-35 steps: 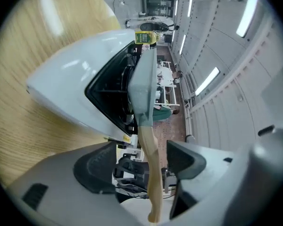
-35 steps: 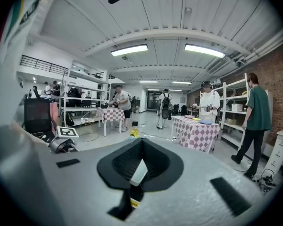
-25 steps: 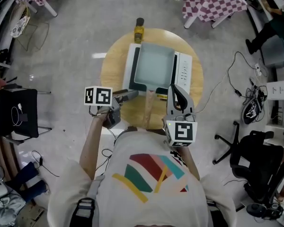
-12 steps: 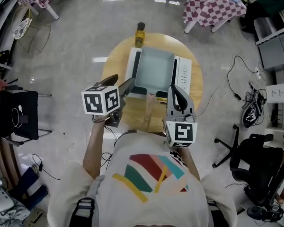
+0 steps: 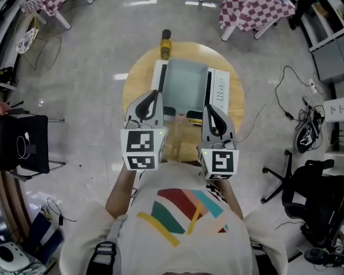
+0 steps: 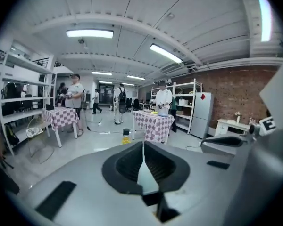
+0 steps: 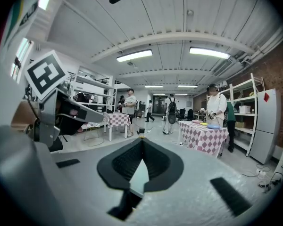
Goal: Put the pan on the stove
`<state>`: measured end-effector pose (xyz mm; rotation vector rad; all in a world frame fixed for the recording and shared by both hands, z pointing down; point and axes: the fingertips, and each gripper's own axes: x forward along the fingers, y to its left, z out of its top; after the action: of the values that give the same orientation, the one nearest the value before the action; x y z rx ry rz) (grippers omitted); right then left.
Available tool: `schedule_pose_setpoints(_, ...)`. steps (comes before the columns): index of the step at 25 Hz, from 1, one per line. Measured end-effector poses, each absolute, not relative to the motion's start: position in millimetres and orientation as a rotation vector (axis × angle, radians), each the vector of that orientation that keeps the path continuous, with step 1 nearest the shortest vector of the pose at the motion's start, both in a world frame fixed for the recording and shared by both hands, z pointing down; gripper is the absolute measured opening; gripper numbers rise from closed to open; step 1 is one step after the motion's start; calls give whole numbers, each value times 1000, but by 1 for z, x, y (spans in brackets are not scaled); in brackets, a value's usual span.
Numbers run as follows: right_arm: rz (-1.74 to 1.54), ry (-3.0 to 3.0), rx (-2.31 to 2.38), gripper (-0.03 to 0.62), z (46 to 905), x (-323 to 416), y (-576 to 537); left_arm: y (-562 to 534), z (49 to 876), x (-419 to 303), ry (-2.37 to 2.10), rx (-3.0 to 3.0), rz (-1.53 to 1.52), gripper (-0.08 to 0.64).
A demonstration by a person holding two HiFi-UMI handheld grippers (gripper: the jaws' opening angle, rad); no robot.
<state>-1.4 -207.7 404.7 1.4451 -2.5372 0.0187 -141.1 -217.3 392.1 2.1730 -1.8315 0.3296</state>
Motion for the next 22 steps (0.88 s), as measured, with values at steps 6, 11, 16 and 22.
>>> schedule_pose_setpoints(6,-37,-2550,1418,-2,400,-1,-203,-204,380,-108,-1873,2280,255,9)
schedule_pose_setpoints(11,-69,-2526,1396,-2,399,-2,-200,-202,388,-100,-1857,2280,285,5)
schedule_pose_setpoints(16,-76,-2522,1389,-2,400,1,-199,-203,391,-96,-1806,2267,267,5)
schedule_pose_setpoints(22,-64,-2524,1370,-2,401,1,-195,-200,387,-94,-1779,2247,205,5)
